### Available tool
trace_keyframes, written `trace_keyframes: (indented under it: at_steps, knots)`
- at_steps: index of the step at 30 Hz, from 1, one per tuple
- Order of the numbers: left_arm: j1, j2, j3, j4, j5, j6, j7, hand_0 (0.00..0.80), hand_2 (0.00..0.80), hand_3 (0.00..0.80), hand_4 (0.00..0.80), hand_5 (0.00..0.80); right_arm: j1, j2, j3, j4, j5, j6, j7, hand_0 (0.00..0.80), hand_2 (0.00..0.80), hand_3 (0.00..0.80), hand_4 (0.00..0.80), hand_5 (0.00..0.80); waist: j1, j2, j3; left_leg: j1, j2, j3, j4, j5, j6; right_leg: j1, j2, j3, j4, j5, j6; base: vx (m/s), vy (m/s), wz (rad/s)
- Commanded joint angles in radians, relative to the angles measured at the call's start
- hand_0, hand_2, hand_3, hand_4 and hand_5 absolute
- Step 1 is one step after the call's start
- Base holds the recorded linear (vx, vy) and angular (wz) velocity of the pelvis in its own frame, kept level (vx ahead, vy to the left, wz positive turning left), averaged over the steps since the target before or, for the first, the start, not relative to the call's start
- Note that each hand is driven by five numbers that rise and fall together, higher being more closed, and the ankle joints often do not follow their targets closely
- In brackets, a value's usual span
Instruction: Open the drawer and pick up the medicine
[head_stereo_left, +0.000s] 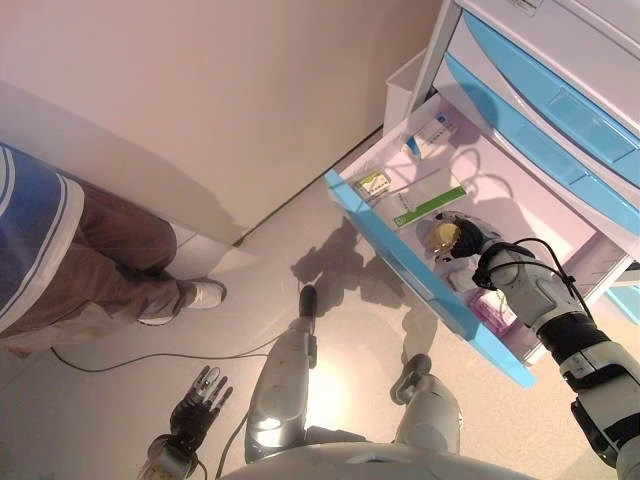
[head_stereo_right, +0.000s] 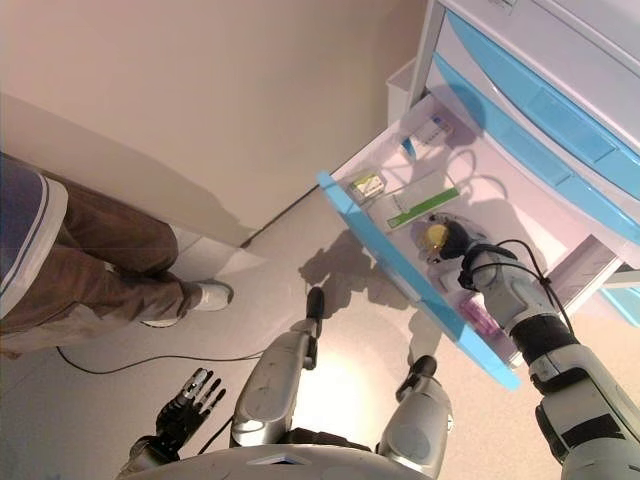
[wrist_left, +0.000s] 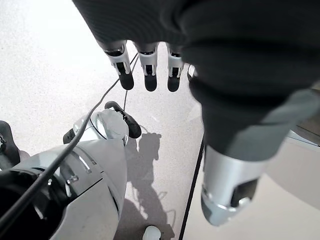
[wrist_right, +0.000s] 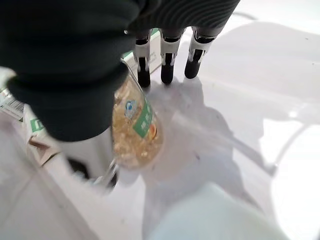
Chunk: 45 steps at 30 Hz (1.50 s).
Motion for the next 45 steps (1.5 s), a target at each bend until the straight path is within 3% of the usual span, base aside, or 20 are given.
trace_keyframes:
  at_steps: [1,16,31,45]
  knots:
    - [0.022,0.027,-0.047,-0.015,0.005,-0.017,-0.009,0.0,0.0,0.0,0.0,0.0,-0.05,0.011,0.036,-0.015,-0.017,-0.016,-0.008,0.8,0.8,0.8,0.8,0.8,0.032,-0.006,-0.006,0.064,0.068,-0.047,0.105,-0.116,-0.034,-0.061,-0.033,0.014,-0.027,0.166,0.004,0.0,0.0,0.0]
    - [0.02,0.028,-0.049,-0.025,0.003,-0.016,-0.006,0.0,0.0,0.0,0.0,0.0,-0.056,0.002,0.04,-0.01,-0.015,-0.032,-0.005,0.8,0.8,0.8,0.8,0.8,0.031,-0.007,-0.008,0.067,0.069,-0.045,0.099,-0.115,-0.034,-0.06,-0.03,0.015,-0.033,0.167,0.004,0.0,0.0,0.0]
    - [0.031,0.022,-0.033,-0.031,0.014,-0.016,-0.002,0.0,0.0,0.0,0.0,0.0,-0.008,-0.003,-0.003,-0.086,0.012,-0.092,-0.028,0.8,0.8,0.8,0.8,0.8,0.013,-0.014,-0.027,0.094,0.076,-0.03,0.08,-0.115,-0.035,-0.041,-0.023,0.019,-0.052,0.172,0.008,0.0,0.0,0.0]
    - [0.045,0.008,-0.012,-0.02,0.032,-0.022,0.009,0.0,0.0,0.0,0.0,0.0,0.048,-0.044,-0.103,-0.322,0.111,-0.135,0.032,0.8,0.8,0.8,0.8,0.8,-0.029,-0.033,-0.069,0.143,0.089,0.003,0.048,-0.116,-0.039,-0.013,-0.003,0.035,-0.083,0.176,0.012,0.012,-0.013,-0.05]
